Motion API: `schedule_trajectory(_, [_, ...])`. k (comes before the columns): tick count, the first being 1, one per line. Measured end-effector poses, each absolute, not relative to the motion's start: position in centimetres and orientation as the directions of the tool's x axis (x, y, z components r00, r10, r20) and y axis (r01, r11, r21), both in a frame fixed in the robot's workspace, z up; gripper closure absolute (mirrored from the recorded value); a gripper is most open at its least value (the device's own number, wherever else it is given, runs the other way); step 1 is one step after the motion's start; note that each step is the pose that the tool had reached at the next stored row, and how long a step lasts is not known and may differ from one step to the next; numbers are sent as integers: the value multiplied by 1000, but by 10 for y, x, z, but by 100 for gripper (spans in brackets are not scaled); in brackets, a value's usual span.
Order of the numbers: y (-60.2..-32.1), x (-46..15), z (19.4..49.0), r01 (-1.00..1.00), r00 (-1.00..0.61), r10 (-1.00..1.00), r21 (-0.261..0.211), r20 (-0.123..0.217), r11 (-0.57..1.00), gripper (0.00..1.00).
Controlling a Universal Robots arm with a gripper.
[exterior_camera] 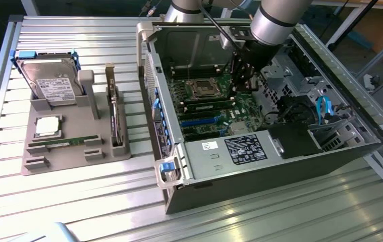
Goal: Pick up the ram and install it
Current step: 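Press down the ram until it locks into place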
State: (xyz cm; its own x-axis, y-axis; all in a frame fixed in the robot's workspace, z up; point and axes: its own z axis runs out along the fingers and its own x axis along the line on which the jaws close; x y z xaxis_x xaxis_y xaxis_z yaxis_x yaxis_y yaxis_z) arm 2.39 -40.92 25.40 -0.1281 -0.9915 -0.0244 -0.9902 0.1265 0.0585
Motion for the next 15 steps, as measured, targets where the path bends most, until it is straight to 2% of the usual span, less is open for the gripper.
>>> schedule_trajectory(15, [-409,24,249,-871,-490,-871,59,-24,488,90])
